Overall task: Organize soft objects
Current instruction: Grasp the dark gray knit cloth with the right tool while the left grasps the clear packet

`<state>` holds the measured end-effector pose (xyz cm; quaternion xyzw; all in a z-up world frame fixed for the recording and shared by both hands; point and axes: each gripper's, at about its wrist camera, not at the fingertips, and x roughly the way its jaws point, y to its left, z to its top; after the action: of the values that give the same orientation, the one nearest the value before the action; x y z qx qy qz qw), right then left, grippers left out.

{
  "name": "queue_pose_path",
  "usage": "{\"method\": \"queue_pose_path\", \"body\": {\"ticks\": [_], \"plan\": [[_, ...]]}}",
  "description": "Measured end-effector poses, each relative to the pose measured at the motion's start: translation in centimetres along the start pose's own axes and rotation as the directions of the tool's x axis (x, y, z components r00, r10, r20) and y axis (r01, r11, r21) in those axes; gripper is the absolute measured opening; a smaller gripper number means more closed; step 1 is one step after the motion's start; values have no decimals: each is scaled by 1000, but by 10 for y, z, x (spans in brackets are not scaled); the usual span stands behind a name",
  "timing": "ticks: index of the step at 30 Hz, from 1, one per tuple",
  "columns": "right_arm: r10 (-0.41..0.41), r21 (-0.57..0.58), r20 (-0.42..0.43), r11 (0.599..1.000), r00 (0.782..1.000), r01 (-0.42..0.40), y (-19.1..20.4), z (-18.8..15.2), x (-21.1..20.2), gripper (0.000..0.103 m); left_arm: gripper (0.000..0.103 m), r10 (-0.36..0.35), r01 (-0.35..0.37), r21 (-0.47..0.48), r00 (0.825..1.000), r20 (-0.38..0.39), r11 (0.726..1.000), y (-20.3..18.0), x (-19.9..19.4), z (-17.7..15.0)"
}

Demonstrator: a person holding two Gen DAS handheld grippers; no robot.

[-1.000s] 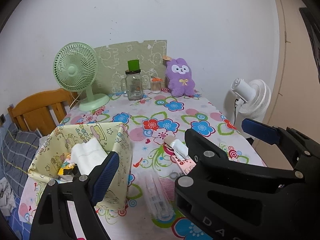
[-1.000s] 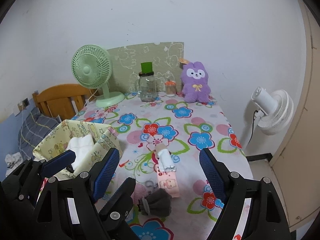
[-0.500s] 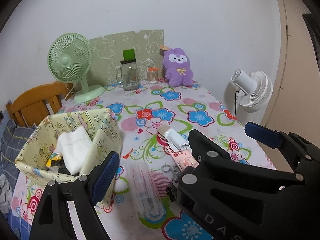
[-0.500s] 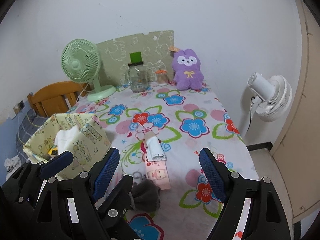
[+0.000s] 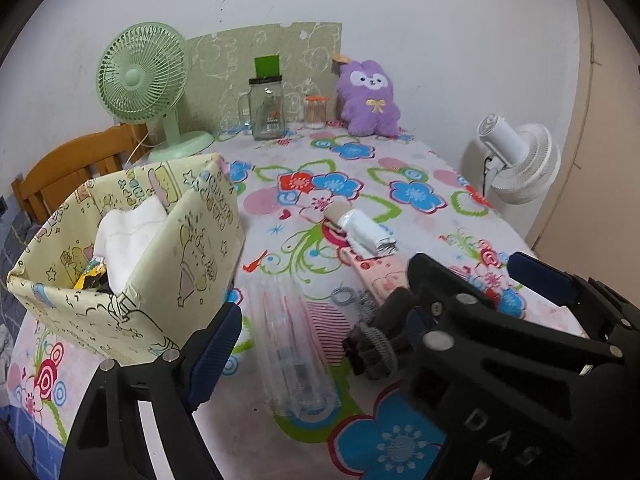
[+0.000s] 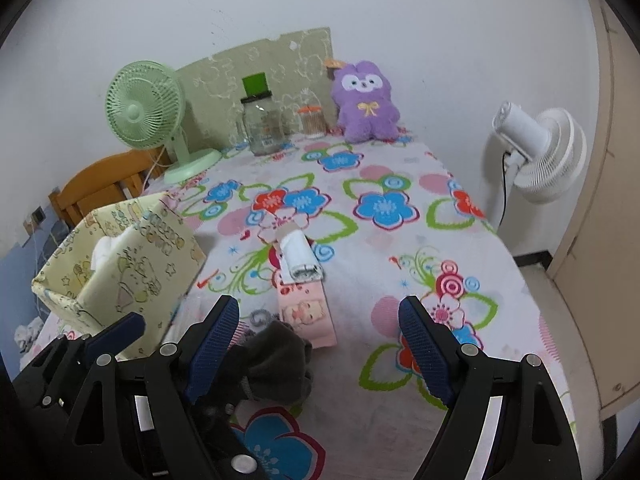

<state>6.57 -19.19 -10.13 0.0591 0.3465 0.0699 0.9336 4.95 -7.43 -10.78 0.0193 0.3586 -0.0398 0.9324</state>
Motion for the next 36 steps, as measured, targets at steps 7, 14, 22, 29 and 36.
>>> {"method": "queue_pose_path", "body": {"ticks": [7, 14, 22, 29, 36], "plan": [[-16, 13, -65, 1000, 998, 17, -5, -9, 19, 85, 81, -22, 21, -11, 998, -56, 1000, 5, 15, -7], [6, 32, -90, 999, 996, -3, -3, -9, 28, 85, 81, -23, 23, -6, 999, -43, 1000, 7, 12, -9], [43, 5, -139, 999, 989, -43, 13, -8, 37, 75, 82, -41, 40, -17, 997, -66, 999, 12, 16, -10], [64, -26, -164, 997, 984, -69, 22, -9, 36, 52, 82, -66, 63, -39, 994, -87, 997, 17, 18, -12], [51, -46, -156, 997, 986, -59, 26, -11, 30, 28, 82, -63, 60, -36, 993, -95, 998, 16, 14, -14]]}}
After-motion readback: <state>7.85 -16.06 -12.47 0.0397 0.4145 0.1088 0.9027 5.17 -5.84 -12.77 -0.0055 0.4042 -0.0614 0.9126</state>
